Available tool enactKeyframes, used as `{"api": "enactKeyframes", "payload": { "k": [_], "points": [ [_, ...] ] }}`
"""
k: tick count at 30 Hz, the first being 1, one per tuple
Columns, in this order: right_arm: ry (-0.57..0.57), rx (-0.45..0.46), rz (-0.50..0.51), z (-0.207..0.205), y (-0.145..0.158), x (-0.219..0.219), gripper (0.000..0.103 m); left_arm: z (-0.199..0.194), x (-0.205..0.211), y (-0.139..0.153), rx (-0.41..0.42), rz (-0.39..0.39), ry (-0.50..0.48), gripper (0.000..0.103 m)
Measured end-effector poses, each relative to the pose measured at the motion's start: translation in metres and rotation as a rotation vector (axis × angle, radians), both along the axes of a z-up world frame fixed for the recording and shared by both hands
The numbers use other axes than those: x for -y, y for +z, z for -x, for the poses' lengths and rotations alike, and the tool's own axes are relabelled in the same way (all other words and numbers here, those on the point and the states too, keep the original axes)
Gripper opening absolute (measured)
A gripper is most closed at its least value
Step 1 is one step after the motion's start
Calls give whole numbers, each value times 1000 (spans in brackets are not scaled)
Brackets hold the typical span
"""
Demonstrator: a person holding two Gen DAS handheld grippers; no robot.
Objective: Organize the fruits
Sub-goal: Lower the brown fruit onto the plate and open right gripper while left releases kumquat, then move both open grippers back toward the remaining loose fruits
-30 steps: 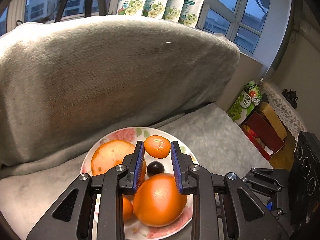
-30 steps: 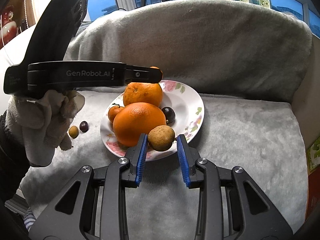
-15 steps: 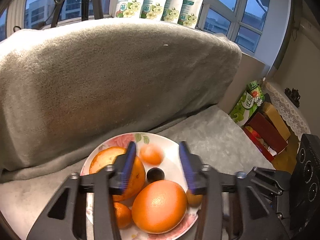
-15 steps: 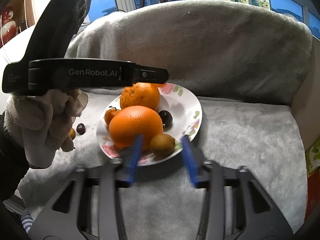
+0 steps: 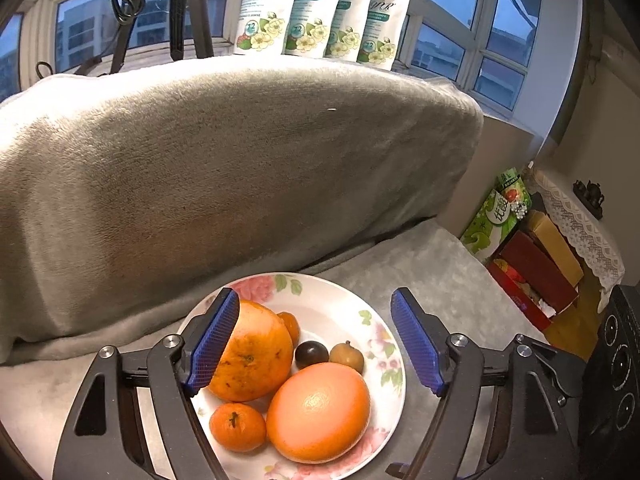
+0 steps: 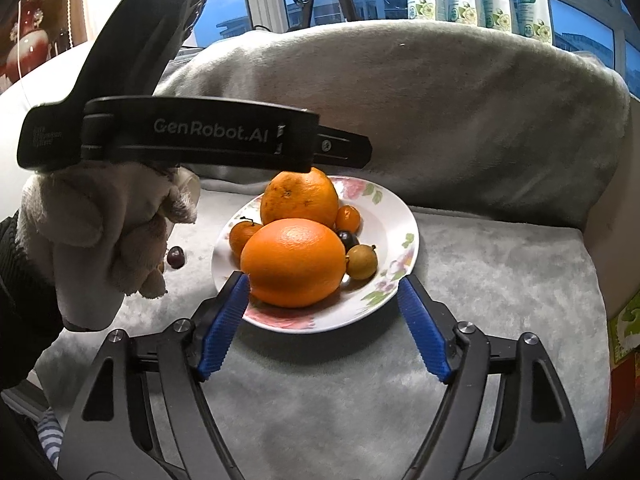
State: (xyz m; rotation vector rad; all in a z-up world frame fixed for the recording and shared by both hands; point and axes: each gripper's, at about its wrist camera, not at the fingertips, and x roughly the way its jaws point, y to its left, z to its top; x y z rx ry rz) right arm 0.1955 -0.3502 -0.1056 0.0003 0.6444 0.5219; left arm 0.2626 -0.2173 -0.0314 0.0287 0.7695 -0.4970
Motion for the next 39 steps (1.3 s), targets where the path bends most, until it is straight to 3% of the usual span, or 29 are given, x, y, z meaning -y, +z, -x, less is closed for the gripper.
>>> {"api": "enactKeyframes", "payload": {
  "k": [5, 14, 24, 30, 39],
  "points": [
    [-21, 15, -3, 7, 5, 3, 90, 5, -2, 7, 15, 1, 9, 79],
    [-100, 32, -45, 19, 23, 9, 90, 42, -21, 32, 116, -6, -9, 79],
    [-176, -15, -37, 40, 20, -20, 90, 97, -94, 47, 169, 58, -13, 79],
    [-178, -12, -59, 52, 21, -41, 90, 123, -146, 59, 211, 64, 73, 79],
    [-51, 8, -83, 57, 25, -69, 88, 161, -229, 49, 223, 113, 326, 79]
  ]
}}
